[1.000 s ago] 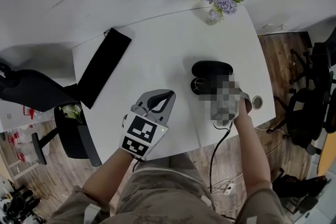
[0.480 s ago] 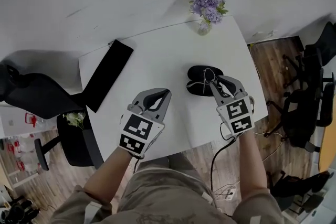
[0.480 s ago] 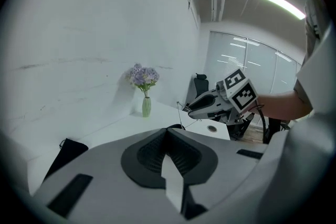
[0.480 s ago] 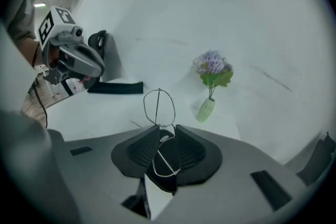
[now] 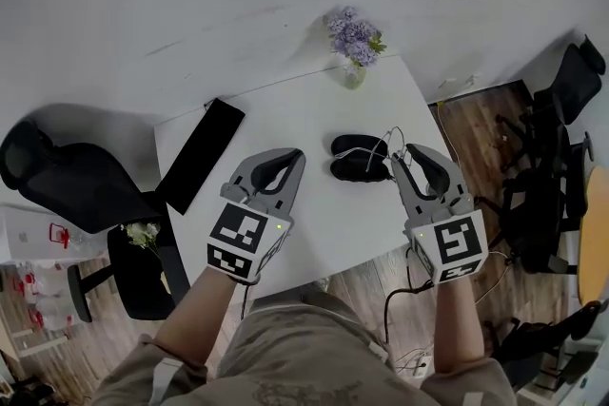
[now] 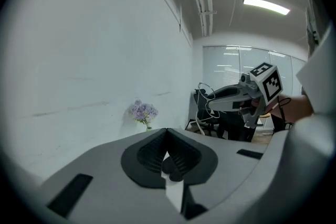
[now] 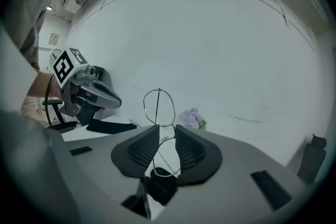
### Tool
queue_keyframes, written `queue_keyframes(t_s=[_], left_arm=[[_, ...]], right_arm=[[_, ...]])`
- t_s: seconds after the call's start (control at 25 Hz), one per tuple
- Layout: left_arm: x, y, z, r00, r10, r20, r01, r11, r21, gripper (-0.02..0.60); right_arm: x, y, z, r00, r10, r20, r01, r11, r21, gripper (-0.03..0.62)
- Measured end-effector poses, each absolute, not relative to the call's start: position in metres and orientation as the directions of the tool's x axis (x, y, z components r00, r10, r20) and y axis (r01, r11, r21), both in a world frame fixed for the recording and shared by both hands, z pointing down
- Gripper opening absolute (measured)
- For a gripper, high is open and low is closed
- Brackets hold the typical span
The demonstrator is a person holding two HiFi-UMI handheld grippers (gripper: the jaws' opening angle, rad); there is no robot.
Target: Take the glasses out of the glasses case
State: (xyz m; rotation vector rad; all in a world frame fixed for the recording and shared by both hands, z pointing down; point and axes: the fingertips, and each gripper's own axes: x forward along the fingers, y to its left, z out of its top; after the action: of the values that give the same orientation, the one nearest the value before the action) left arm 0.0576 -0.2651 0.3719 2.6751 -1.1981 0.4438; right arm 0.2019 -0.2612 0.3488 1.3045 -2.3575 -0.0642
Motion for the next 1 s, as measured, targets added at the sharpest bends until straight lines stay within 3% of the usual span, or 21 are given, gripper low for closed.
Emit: queue_keyframes(t_s=[0.48,1.0], left_arm=[[0.045,-0.227,0.286,0.66,-0.731,0.172,-0.737,-0.675,-0.038,0.015],[0.03,-0.188,0.279,0.657,-0.736,0.161,-0.743,-0.669,-0.024,0.015]], right_arm=[[0.198,-0.184,0.253,-0.475,-0.87,0.129,-0.85,0.492,0.187,0.112],[0.181,-0.146,0.264,-0.527,-0.838,0.144,-0.836,0.541,0.089,0.112]])
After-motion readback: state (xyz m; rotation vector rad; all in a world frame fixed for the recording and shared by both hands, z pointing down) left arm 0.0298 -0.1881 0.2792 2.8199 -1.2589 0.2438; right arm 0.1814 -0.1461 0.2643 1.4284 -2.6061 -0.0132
